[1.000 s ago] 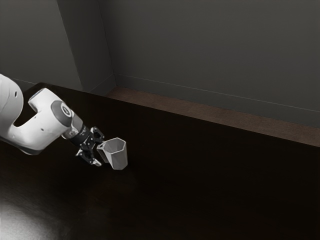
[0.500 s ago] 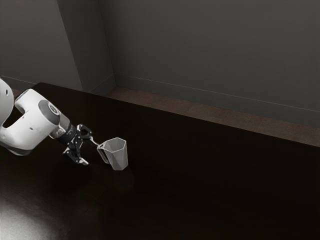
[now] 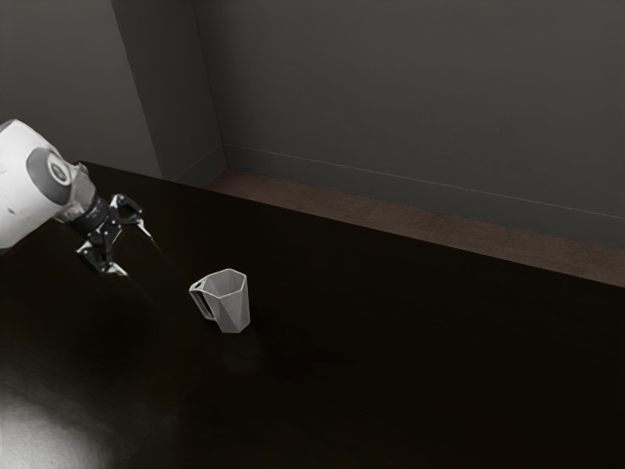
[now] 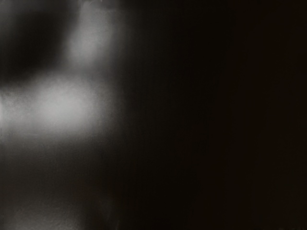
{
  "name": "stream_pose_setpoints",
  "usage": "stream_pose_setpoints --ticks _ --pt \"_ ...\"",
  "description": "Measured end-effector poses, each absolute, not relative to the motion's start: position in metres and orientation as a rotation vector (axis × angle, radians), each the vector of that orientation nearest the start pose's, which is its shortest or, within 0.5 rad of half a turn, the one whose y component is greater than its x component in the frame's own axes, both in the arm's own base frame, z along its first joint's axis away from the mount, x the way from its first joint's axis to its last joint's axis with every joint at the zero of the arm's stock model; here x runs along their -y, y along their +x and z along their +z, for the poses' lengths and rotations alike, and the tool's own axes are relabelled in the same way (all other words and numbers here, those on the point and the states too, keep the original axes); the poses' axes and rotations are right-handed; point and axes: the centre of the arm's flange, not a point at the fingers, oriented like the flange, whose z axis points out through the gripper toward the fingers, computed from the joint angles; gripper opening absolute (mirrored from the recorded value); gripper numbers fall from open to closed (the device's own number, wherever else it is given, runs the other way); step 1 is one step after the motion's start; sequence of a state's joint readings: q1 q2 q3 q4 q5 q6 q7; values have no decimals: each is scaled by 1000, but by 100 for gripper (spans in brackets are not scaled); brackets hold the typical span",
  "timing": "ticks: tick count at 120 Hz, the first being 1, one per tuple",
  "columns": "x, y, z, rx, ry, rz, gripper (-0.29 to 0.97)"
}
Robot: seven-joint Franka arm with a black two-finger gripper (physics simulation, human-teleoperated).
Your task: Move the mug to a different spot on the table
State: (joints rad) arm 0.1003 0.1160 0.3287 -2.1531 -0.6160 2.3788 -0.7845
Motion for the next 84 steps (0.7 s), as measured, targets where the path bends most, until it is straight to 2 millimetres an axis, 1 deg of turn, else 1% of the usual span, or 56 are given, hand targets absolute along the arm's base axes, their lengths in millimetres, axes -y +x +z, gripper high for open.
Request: stream_pose_setpoints --ticks 6,13,23,31,43,59,74,84 --pt "-234 528 393 -1924 1973 103 68" --pt "-232 532 424 -1861 2098 121 68" --pt "-220 540 464 -1768 2265 128 68" --pt "-203 546 491 -1682 2405 129 68" --pt "-172 554 514 -1518 2600 123 68" --pt "-134 564 541 -1258 2814 147 68" --pt "-104 573 567 -1038 2940 185 68" --pt "-90 576 574 -916 2995 191 68"
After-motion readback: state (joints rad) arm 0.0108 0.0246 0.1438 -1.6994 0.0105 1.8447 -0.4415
